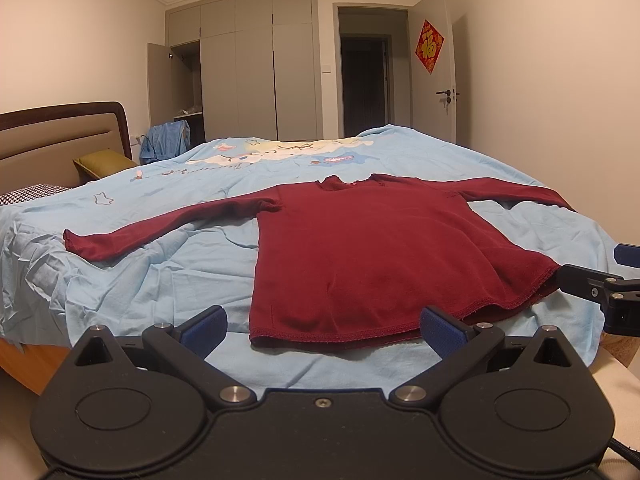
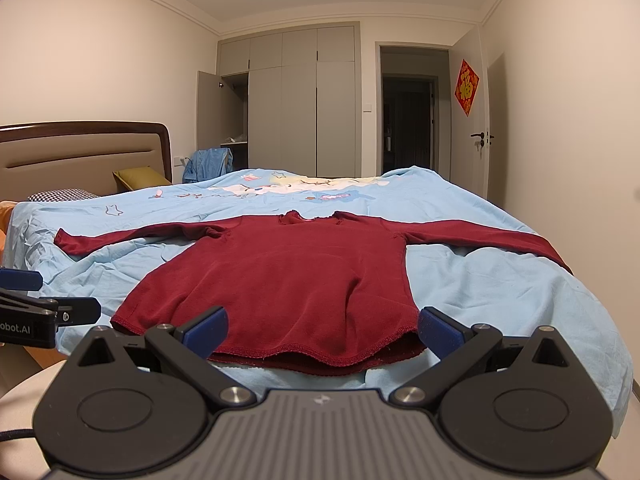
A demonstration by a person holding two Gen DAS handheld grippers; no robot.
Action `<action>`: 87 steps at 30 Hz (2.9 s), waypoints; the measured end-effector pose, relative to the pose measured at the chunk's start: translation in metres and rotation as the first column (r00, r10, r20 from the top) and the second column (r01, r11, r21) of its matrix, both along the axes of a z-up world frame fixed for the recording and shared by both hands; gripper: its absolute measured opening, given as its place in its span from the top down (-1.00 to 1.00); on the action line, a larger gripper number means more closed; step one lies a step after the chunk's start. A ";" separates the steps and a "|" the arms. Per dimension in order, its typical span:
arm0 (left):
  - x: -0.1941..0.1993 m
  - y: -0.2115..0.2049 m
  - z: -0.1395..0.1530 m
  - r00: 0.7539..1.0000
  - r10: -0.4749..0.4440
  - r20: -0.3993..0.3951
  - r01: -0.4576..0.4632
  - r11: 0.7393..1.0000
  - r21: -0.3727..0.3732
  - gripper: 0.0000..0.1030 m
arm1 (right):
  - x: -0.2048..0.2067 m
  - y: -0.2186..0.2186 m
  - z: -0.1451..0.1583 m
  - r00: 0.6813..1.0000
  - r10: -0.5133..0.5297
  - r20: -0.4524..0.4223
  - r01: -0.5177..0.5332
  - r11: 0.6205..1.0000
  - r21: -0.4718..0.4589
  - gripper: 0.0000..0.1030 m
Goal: Fold small clothes
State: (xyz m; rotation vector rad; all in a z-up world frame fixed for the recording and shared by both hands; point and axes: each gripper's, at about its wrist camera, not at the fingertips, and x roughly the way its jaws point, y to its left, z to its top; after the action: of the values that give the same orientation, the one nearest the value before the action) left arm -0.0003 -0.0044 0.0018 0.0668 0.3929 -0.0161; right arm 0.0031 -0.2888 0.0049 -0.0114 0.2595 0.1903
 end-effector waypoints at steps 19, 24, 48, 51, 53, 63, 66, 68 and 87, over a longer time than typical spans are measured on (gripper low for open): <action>0.000 0.000 0.000 1.000 0.000 -0.001 0.000 1.000 -0.001 -0.99 | 0.000 0.000 0.000 1.000 0.000 -0.001 0.000 1.000 0.002 -1.00; 0.000 0.000 0.000 1.000 0.000 -0.002 0.000 1.000 -0.001 -0.99 | 0.001 -0.001 -0.001 1.000 0.000 -0.002 0.000 1.000 0.002 -1.00; 0.041 0.006 0.015 0.991 0.026 -0.131 -0.026 1.000 -0.004 -0.99 | 0.033 0.006 0.010 0.982 -0.012 -0.190 0.007 1.000 -0.025 -1.00; 0.058 0.010 0.027 0.991 0.032 -0.131 -0.038 0.998 -0.041 -0.99 | 0.041 0.009 0.018 0.984 -0.034 -0.177 0.027 0.999 -0.045 -1.00; 0.069 0.010 0.033 0.990 0.043 -0.137 -0.049 0.998 -0.041 -0.99 | 0.051 0.008 0.022 0.982 -0.047 -0.182 0.039 0.998 -0.044 -1.00; 0.126 0.000 0.050 0.988 0.043 -0.146 -0.045 0.999 -0.014 -0.99 | 0.100 -0.008 0.031 0.972 -0.052 -0.229 0.061 0.998 0.029 -1.00; 0.147 -0.004 0.048 0.987 0.034 -0.157 -0.035 0.999 -0.004 -0.99 | 0.121 -0.014 0.030 0.967 -0.067 -0.246 0.076 0.997 0.030 -1.00; 0.165 -0.005 0.046 0.986 0.028 -0.167 -0.029 1.000 -0.004 -0.99 | 0.135 -0.019 0.028 0.964 -0.074 -0.257 0.084 0.996 0.032 -1.00; 0.308 -0.024 0.020 0.985 0.016 -0.172 -0.028 0.997 -0.067 -0.99 | 0.266 -0.066 0.010 0.930 -0.200 -0.307 0.199 0.979 -0.035 -1.00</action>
State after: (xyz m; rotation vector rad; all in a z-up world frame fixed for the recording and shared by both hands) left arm 0.3078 -0.0285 0.0220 -0.0076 0.5649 -0.0134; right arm 0.2694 -0.3545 0.0147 0.0425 0.5721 -0.0134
